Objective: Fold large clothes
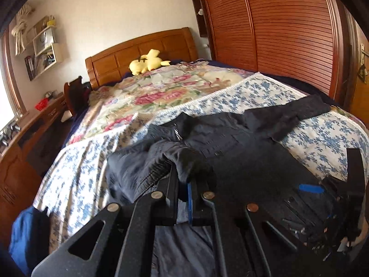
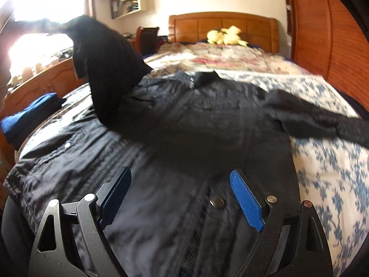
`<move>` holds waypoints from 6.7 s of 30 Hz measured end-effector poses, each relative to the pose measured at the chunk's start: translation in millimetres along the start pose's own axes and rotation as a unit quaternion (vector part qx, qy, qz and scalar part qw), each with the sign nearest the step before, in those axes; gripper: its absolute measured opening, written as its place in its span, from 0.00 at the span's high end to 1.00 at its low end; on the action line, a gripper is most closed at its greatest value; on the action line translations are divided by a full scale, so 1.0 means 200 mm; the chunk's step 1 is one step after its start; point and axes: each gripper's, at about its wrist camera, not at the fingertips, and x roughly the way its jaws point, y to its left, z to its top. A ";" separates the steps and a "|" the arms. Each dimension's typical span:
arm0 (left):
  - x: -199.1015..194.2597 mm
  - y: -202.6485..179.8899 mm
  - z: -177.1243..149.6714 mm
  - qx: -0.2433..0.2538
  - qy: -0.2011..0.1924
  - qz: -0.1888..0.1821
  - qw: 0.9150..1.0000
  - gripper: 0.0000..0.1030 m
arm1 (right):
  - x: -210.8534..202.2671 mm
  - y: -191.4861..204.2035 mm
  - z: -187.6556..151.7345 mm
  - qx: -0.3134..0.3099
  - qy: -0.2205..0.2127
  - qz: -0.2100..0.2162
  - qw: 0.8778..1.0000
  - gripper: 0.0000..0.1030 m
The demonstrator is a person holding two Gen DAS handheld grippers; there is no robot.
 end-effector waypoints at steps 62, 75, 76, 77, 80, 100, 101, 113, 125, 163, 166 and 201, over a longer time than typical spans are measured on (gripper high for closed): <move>-0.55 0.51 -1.14 -0.162 -0.008 0.008 0.987 0.47 | 0.24 0.88 0.29 -0.182 0.017 0.052 0.982 0.94; -0.52 0.38 -1.12 -0.149 -0.005 -0.013 0.989 0.47 | -0.03 0.35 0.29 -0.066 -0.028 -0.086 0.994 0.94; -0.52 0.37 -1.11 -0.149 -0.006 -0.013 0.989 0.46 | -0.02 0.33 0.27 -0.072 -0.022 -0.095 0.993 0.94; -0.52 0.36 -1.11 -0.147 -0.006 -0.012 0.989 0.46 | 0.00 0.31 0.25 -0.080 -0.014 -0.104 0.991 0.95; -0.51 0.35 -1.09 -0.145 -0.013 -0.010 0.989 0.46 | 0.00 0.25 0.18 -0.082 0.010 -0.102 0.991 0.92; -0.43 0.30 -1.14 -0.141 0.007 -0.013 0.990 0.46 | 0.09 0.72 0.17 -0.176 0.023 0.024 0.984 0.24; -0.43 0.30 -1.14 -0.140 0.007 -0.012 0.990 0.46 | 0.14 0.74 0.16 -0.181 0.039 0.022 0.982 0.24; -0.34 0.28 -0.94 -0.100 -0.022 -0.010 0.995 0.46 | 0.34 0.55 0.11 -0.176 0.118 -0.020 0.977 0.93; -0.06 0.18 -0.62 -0.069 -0.055 -0.043 0.995 0.46 | 0.07 0.15 0.34 -0.061 0.029 -0.038 0.997 0.93; 0.30 0.11 -0.57 -0.078 -0.047 -0.098 0.991 0.46 | 0.04 0.10 -0.03 -0.015 0.117 0.017 0.993 0.99; 0.31 0.11 -0.57 -0.079 -0.044 -0.097 0.991 0.46 | -0.03 0.15 -0.05 -0.024 0.110 0.019 0.994 1.00; 0.34 0.09 -0.59 -0.070 -0.038 -0.089 0.993 0.46 | 0.06 -0.32 -0.13 0.019 0.138 -0.093 0.986 0.36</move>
